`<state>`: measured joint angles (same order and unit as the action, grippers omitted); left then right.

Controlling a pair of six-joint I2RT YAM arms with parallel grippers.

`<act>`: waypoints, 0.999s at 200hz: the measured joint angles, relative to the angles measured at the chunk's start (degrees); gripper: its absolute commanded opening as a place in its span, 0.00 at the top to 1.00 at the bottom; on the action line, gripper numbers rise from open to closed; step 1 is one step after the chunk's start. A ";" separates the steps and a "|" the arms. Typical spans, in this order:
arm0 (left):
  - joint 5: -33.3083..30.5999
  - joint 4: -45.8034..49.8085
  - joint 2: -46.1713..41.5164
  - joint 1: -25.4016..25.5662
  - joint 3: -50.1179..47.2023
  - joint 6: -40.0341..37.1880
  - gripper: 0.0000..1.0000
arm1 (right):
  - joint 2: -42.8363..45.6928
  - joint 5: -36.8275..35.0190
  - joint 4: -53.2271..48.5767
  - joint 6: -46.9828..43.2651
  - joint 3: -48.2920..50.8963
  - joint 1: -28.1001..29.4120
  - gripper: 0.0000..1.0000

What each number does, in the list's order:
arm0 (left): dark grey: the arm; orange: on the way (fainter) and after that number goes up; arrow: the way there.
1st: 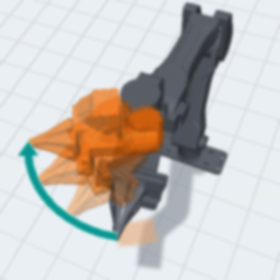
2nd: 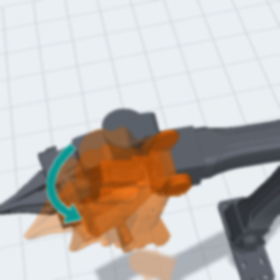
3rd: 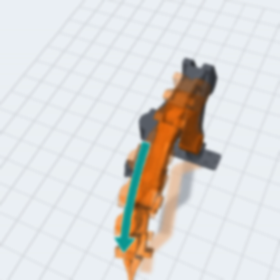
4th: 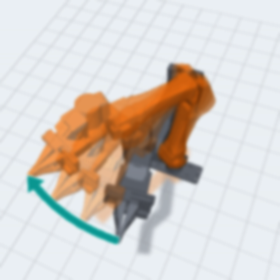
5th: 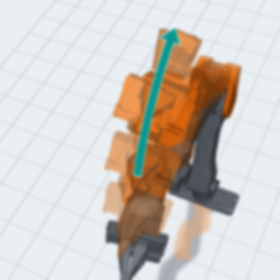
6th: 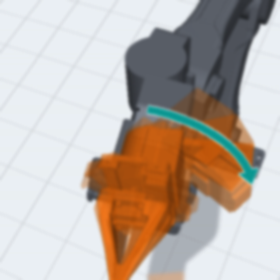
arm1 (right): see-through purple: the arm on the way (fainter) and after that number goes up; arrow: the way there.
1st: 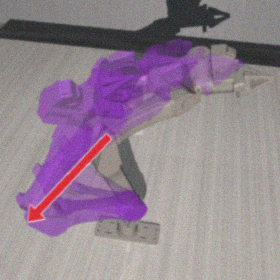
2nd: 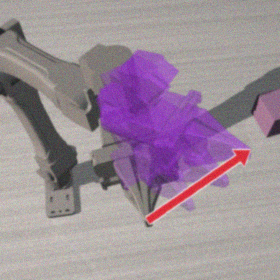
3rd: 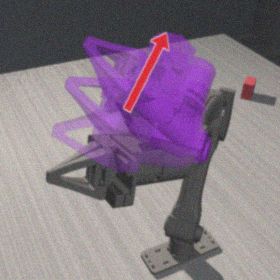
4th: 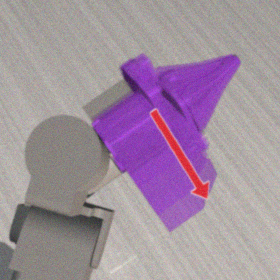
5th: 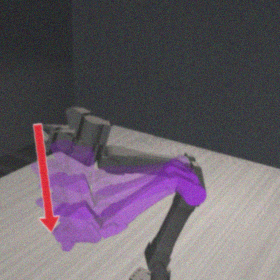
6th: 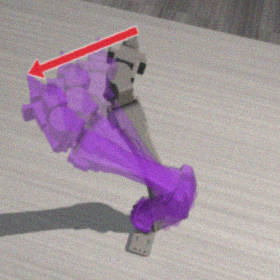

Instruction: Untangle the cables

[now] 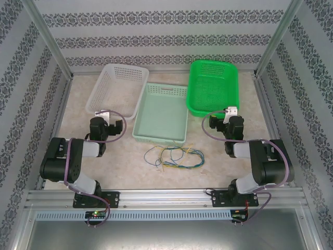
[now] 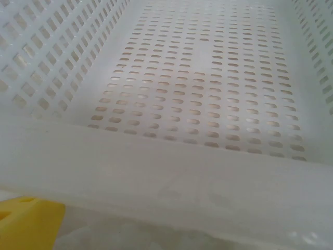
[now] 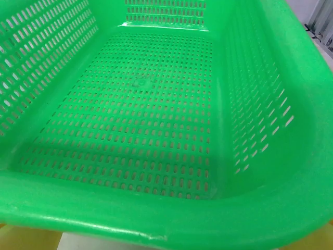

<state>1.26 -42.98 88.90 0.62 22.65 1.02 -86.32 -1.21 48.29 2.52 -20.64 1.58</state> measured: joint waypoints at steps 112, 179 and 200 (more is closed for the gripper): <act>0.00 0.00 0.00 0.00 0.02 0.00 0.01 | 0.00 0.00 0.02 0.00 0.00 0.00 0.02; -1.46 16.57 -7.43 0.02 6.91 2.03 0.00 | 5.88 0.63 -4.72 -1.22 -0.13 0.17 0.05; -3.54 26.34 -14.67 0.02 12.15 7.15 0.00 | 14.05 0.79 -18.88 0.22 -4.35 0.96 0.08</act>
<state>-2.28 -16.64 74.24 0.64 34.81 8.16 -72.27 -0.43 29.41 2.74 -24.99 2.55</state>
